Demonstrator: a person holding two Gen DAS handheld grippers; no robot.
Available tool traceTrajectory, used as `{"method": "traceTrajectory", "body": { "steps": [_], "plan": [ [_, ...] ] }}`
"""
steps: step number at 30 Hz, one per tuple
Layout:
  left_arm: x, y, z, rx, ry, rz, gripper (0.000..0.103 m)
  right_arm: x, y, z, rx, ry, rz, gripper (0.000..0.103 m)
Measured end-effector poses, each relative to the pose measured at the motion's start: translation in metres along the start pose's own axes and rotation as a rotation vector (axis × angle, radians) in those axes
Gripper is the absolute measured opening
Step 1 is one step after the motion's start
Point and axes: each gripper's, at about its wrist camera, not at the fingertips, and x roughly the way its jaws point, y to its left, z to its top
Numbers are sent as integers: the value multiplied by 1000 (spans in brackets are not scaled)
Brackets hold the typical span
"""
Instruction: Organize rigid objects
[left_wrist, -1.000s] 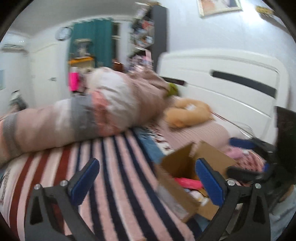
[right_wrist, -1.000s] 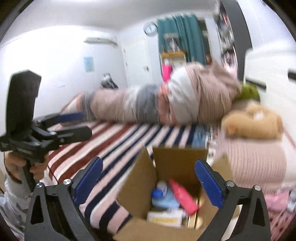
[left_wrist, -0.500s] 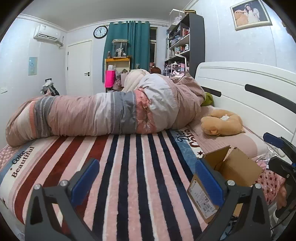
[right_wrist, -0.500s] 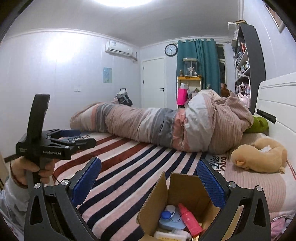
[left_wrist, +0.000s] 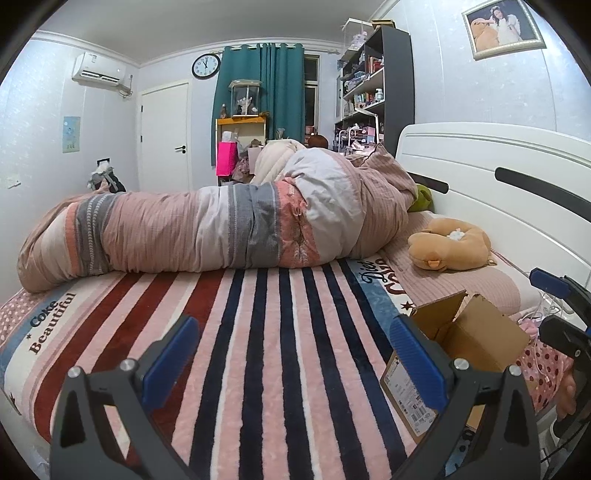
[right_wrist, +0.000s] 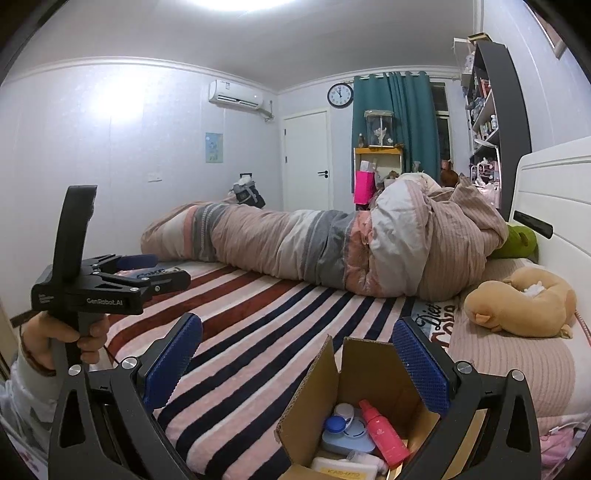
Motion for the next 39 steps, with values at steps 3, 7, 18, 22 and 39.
{"method": "traceTrajectory", "body": {
  "steps": [3, 7, 18, 22, 39],
  "plan": [
    [0, -1, -1, 5, -4, 14, 103, 1, 2, 0, 2, 2, 1, 103],
    [-1, -1, -1, 5, -5, 17, 103, 2, 2, -1, -1, 6, 3, 103],
    [0, -1, -3, 7, -1, 22, 103, 3, 0, -5, 16, 12, 11, 103],
    [1, 0, -4, 8, 0, 23, 103, 3, -1, -6, 24, 13, 6, 103],
    [2, 4, -5, 8, 4, 23, 103, 3, -3, -7, 27, 15, 8, 103]
  ]
}}
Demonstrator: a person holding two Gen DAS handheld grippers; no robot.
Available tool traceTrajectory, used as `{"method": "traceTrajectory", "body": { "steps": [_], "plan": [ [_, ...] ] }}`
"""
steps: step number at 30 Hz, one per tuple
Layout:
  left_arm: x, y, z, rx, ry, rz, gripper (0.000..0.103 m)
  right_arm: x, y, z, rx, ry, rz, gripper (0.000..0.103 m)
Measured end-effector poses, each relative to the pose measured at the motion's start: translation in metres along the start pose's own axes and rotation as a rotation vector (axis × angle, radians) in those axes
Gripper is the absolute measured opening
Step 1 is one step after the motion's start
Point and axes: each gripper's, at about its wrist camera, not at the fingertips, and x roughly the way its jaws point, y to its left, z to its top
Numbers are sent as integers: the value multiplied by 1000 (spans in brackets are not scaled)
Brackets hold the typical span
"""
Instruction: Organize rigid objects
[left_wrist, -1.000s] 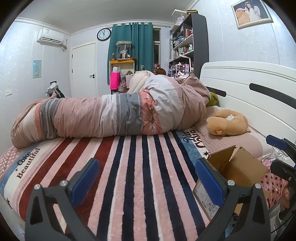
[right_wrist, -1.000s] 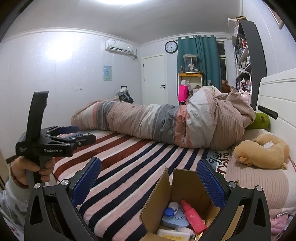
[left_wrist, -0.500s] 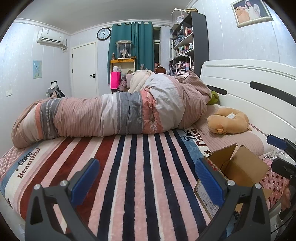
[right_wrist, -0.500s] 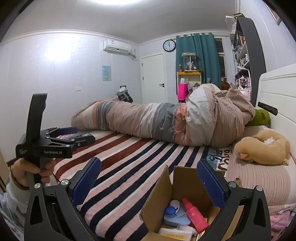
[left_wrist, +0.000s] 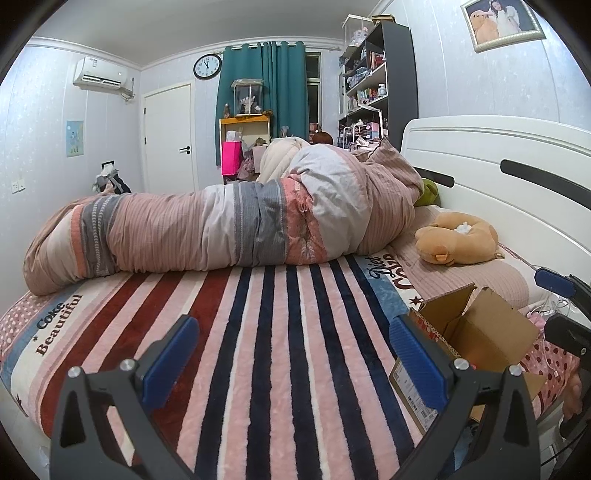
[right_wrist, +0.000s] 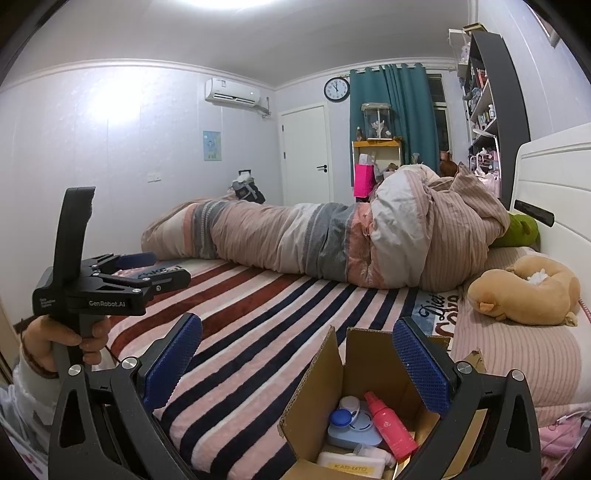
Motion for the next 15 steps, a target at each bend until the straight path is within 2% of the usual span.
{"method": "traceTrajectory", "body": {
  "steps": [15],
  "plan": [
    [2, 6, -2, 2, 0, 0, 103, 0, 0, 0, 1, 1, 1, 103]
  ]
}}
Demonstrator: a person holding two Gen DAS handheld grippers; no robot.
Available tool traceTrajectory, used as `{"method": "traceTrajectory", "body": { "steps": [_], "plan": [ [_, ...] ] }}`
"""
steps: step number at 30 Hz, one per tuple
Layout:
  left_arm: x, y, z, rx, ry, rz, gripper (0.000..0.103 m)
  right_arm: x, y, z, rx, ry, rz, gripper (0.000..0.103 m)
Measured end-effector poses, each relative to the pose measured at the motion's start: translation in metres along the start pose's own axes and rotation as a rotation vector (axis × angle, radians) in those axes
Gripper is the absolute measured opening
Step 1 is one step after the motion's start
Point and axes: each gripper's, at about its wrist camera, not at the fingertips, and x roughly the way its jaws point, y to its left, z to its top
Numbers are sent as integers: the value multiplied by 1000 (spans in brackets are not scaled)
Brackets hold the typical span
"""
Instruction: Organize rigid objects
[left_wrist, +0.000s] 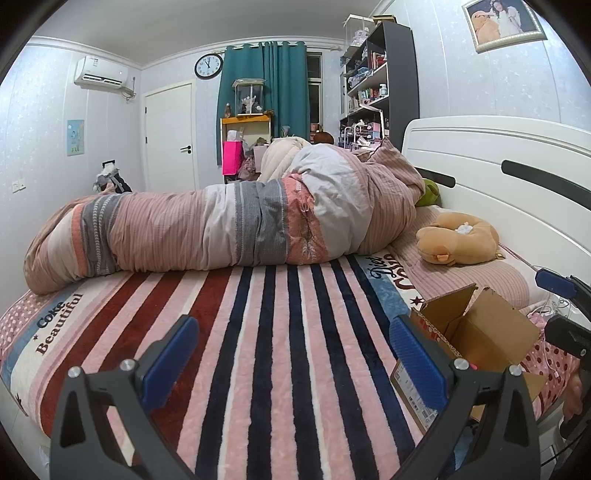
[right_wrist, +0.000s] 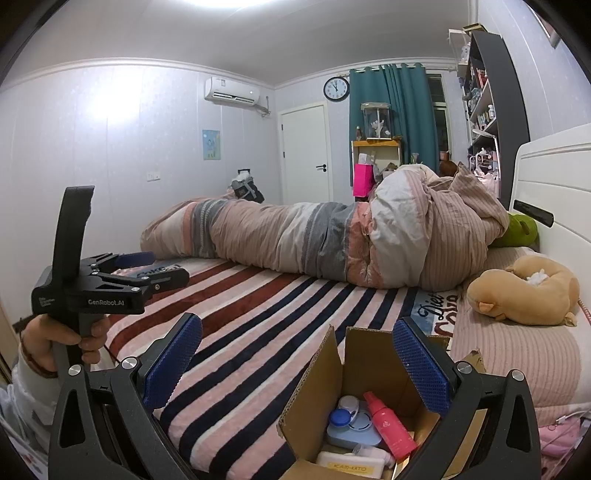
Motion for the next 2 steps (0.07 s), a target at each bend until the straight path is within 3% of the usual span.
{"method": "traceTrajectory", "body": {
  "steps": [2],
  "plan": [
    [0, 0, 0, 0, 3, -2, 103, 0, 1, -1, 1, 1, -2, 103]
  ]
}}
